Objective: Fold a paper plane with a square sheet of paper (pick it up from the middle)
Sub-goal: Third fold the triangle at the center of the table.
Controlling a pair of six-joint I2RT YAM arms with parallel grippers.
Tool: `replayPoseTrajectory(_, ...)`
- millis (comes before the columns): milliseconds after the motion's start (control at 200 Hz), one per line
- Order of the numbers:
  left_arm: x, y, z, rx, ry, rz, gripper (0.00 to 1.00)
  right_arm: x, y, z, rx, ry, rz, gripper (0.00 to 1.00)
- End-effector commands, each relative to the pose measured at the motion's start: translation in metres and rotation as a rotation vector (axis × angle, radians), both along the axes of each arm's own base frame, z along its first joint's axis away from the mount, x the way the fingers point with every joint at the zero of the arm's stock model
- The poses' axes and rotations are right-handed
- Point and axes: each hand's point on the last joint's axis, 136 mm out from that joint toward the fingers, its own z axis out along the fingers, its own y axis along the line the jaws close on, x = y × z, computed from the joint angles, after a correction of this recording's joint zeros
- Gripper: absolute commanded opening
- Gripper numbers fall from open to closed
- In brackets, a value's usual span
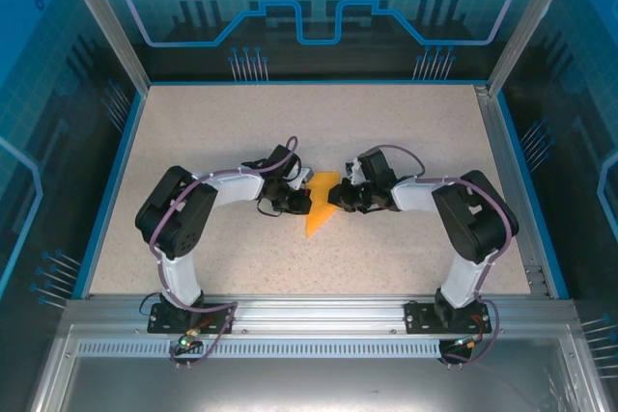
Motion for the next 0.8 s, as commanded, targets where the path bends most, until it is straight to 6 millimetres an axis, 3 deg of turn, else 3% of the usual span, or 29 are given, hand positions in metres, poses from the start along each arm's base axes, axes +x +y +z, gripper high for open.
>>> replayPoseTrajectory(0, -0.011, 0.008, -0.015, 0.048, 0.056, -0.018, 0.06, -0.002, 0.008, -0.009, -0.008, 0.021, 0.034, 0.13)
replayPoseTrajectory(225, -0.009, 0.009, -0.007, 0.048, 0.041, -0.006, 0.1, -0.009, -0.005, -0.04, -0.097, 0.076, 0.012, 0.12)
replayPoseTrajectory(495, 0.011, 0.019, 0.048, 0.058, -0.07, 0.133, 0.49, -0.012, -0.01, -0.044, -0.135, 0.089, 0.003, 0.11)
replayPoseTrajectory(580, 0.006, 0.011, 0.069, -0.025, -0.053, 0.159, 0.48, -0.012, -0.01, -0.044, -0.137, 0.093, 0.003, 0.11)
replayPoseTrajectory(795, -0.029, -0.039, 0.099, -0.335, 0.135, 0.097, 0.28, -0.011, -0.01, -0.044, -0.143, 0.096, -0.004, 0.11)
